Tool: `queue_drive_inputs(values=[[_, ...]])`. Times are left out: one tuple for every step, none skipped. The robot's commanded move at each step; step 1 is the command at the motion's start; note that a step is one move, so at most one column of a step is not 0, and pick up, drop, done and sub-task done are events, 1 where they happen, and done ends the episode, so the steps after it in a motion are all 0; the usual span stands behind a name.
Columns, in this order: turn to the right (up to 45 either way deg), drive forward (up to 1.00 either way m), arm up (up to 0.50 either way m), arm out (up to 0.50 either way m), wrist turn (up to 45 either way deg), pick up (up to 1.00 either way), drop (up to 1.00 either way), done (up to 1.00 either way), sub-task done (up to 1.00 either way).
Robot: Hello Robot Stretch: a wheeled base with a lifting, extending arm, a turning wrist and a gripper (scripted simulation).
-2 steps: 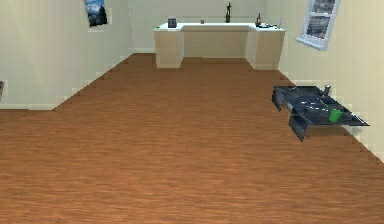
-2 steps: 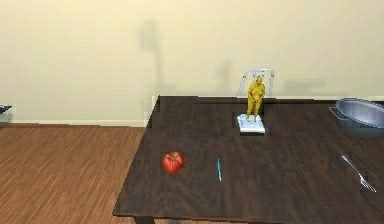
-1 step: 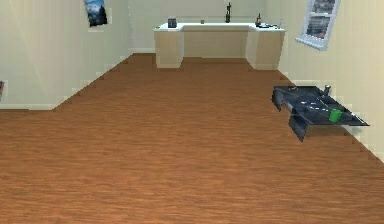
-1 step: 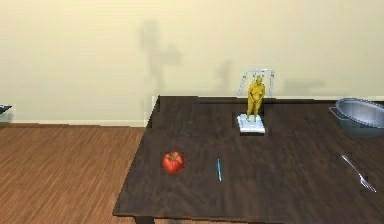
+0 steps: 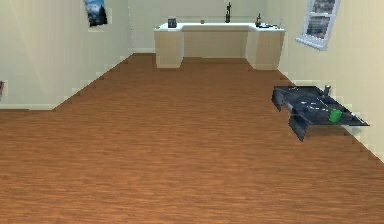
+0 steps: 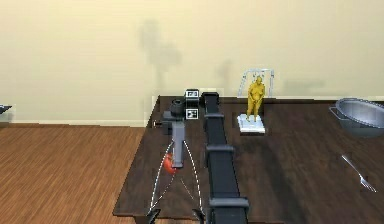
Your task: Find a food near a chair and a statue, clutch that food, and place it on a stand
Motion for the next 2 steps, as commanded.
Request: queue_drive_inputs(values=[[0.0,0.00,0.00,0.00,45.0,0.00,0.00,0.00,0.00],[0.0,0.00,0.00,0.02,0.0,0.00,0.00,0.00,0.00]])
